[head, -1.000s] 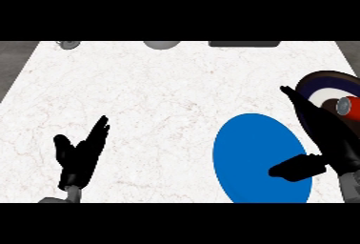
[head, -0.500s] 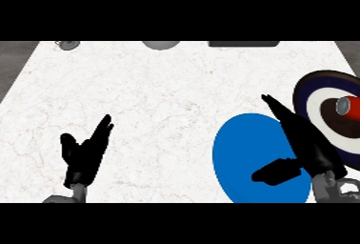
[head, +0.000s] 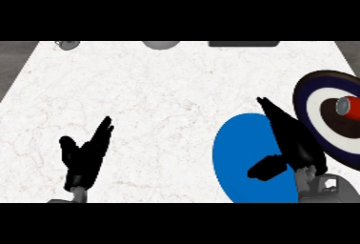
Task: Pick the can from the plate and place it in the plate
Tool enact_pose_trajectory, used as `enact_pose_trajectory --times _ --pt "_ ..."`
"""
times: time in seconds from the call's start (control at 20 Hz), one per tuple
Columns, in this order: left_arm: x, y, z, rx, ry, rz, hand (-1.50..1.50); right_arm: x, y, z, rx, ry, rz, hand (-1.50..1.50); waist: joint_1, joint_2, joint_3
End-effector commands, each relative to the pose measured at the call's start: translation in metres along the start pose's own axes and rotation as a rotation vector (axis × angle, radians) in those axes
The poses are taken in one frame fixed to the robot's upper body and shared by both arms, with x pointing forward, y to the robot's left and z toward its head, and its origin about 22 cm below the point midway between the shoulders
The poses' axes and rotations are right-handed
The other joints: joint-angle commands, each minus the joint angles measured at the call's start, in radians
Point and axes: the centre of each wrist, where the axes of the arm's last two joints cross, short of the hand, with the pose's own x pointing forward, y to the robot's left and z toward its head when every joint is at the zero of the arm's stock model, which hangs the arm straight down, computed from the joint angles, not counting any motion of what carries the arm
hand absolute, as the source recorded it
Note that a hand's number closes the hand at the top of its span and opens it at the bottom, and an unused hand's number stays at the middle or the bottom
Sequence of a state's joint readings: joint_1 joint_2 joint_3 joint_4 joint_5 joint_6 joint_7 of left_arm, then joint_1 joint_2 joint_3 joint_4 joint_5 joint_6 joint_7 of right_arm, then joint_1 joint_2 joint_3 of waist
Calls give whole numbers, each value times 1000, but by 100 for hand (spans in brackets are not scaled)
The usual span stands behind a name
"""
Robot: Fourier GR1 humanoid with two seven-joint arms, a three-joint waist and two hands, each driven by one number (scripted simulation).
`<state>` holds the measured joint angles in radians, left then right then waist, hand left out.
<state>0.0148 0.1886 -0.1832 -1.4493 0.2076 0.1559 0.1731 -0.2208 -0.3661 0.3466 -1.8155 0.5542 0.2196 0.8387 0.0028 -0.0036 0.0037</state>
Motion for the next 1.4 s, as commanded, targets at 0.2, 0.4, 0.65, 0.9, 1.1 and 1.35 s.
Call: enact_pose_trajectory --times 0.2,0.4,0.65,0.9,1.1,1.35 --pt "-7 13 -8 -9 52 8 0 -14 32 -20 43 14 28 -150 -1 4 -4" --pt "8 2 8 -31 60 13 0 -6 36 -31 52 20 40 -150 2 4 -4" --pt "-2 13 -2 -8 34 -10 0 -7 60 -28 100 -59 178 150 0 4 -4" --pt "-7 4 -4 -17 35 -13 0 -22 59 -34 57 -65 198 150 -3 4 -4" --pt "2 -6 -9 -26 44 -13 0 -14 11 -77 -127 152 107 150 10 15 -4" --pt "8 -2 0 -20 -4 -16 0 -61 -54 -93 -468 701 -95 150 9 47 -8"
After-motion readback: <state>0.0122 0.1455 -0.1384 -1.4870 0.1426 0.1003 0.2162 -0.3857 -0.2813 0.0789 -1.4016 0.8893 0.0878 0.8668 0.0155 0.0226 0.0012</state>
